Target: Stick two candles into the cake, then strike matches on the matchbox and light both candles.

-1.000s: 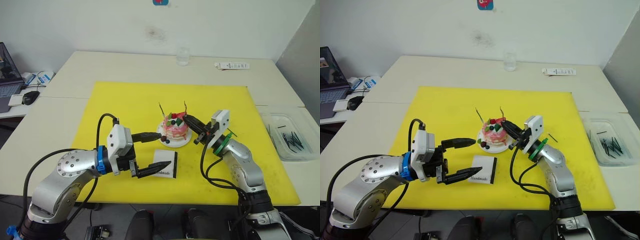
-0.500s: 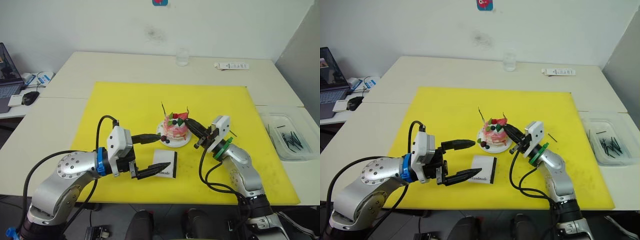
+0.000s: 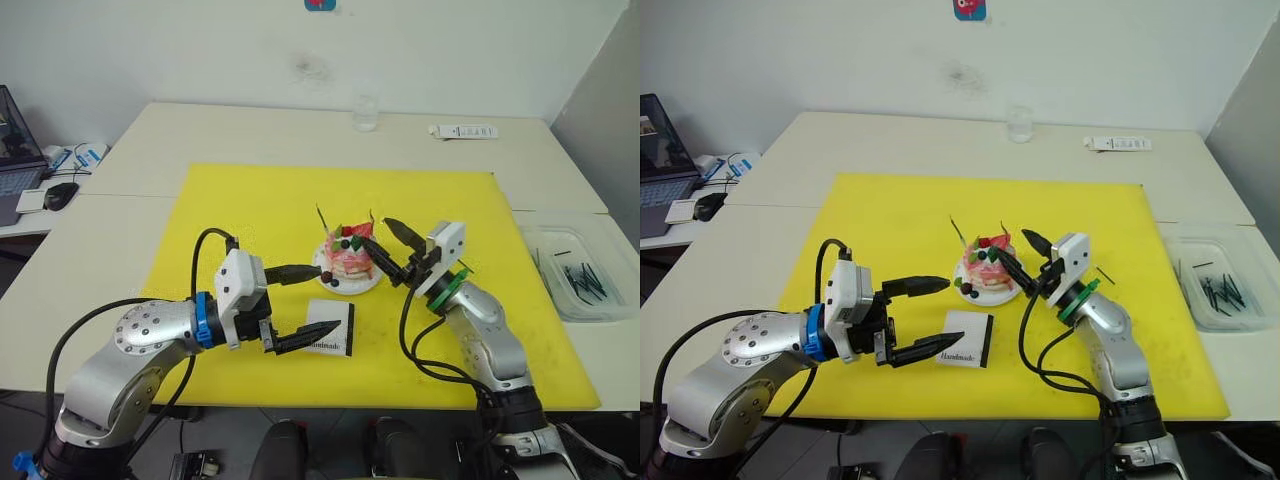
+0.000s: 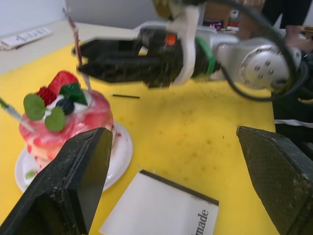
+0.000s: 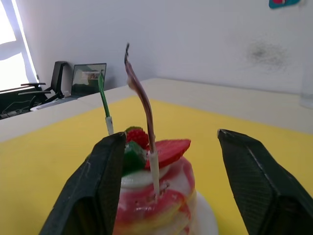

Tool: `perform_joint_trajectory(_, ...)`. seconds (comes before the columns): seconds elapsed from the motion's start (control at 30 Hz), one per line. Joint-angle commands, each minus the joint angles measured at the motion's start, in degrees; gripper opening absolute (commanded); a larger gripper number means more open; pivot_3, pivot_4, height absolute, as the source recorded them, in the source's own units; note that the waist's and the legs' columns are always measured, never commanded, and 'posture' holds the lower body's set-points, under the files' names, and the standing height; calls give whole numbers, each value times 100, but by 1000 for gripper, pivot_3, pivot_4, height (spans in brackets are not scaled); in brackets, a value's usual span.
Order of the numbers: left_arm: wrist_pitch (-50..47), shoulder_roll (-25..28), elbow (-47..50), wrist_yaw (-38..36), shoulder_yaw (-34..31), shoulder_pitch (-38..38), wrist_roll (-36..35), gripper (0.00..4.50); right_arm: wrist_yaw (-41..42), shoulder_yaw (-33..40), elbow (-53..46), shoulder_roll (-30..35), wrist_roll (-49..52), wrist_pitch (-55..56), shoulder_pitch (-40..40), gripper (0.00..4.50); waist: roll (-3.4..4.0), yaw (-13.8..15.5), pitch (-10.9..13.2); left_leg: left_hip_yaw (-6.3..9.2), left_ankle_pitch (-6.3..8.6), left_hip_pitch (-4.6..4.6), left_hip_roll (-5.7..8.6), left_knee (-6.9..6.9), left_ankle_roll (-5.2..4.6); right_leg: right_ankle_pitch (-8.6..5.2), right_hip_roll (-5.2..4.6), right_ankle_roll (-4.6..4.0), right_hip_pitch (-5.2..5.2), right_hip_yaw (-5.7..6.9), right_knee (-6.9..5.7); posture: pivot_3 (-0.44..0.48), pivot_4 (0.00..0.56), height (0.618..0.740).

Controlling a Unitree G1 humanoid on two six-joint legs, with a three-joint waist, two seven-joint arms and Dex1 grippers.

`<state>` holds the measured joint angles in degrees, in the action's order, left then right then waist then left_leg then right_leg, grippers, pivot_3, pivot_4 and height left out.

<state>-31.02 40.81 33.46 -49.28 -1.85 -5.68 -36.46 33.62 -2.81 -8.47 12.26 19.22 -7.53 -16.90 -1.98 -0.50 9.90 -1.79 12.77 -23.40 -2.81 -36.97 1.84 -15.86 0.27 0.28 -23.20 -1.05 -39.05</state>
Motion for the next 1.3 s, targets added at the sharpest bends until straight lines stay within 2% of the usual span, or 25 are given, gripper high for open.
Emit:
perform_joint_trajectory(0.03,-642,157,49,316,-154,-155,-256,4500,-11,325,-906,367,338,-444,2,3029,0,2,0,0,0,0,0,1,0,0,0,0,0,0,0,0,150,740)
perform_joint_trajectory(0.13,-1527,338,-92,577,-357,-382,-702,4500,-57,532,-1475,848,418,-942,219,3029,0,12,0,5,0,-2,1,0,0,0,-2,1,1,5,0,0,150,740)
perform_joint_trajectory(0.2,-2140,465,-234,615,-637,-496,-1280,4500,-46,644,-1742,1240,351,-1262,380,3029,-1,10,0,5,0,-1,1,0,0,0,-2,1,1,6,0,0,150,740)
perform_joint_trajectory(0.33,-3300,787,-760,620,-1114,-570,-2250,4500,538,814,-1918,2142,456,-1575,716,3029,-2,1,2,0,0,-1,2,0,0,-1,-2,1,-1,3,1,0,150,740)
perform_joint_trajectory(0.43,-4022,1066,-1198,501,-1197,-580,-2703,4500,1195,652,-1942,2679,503,-1513,931,2476,-3,-19,3,0,0,0,4,1,0,-2,-1,0,-2,3,3,0,150,740)
perform_joint_trajectory(0.57,-4499,1104,-1634,345,-1054,-746,-3012,4500,1561,44,-1817,3028,156,-1560,881,1057,-4,-37,3,6,0,1,3,2,0,-2,0,-2,-2,8,1,0,150,740)
perform_joint_trajectory(0.63,-4653,921,-1908,472,-974,-933,-3055,4500,1583,-257,-1737,3035,-13,-1593,763,274,-5,-38,4,10,0,1,4,1,-1,-2,0,-2,-1,13,0,0,150,740)
perform_joint_trajectory(0.67,-4726,782,-2078,579,-918,-1040,-3040,4500,1598,-438,-1698,3012,-98,-1637,678,36,-5,-38,4,10,0,1,4,0,-1,-2,0,-3,-1,12,-1,0,150,740)
perform_joint_trajectory(0.97,-4710,339,-2298,624,-391,-1206,-2581,4500,1760,-1359,-1378,2869,-604,-1900,102,36,-8,-38,5,1,0,-8,10,0,0,-3,-13,0,-5,4,6,0,150,740)
perform_joint_trajectory(1.3,-4748,-139,-2644,803,-311,-1237,-2305,4500,1896,-1894,-891,2470,-991,-1892,-230,36,-8,-31,3,6,0,-3,16,-5,0,-2,-23,0,2,9,-1,0,150,740)
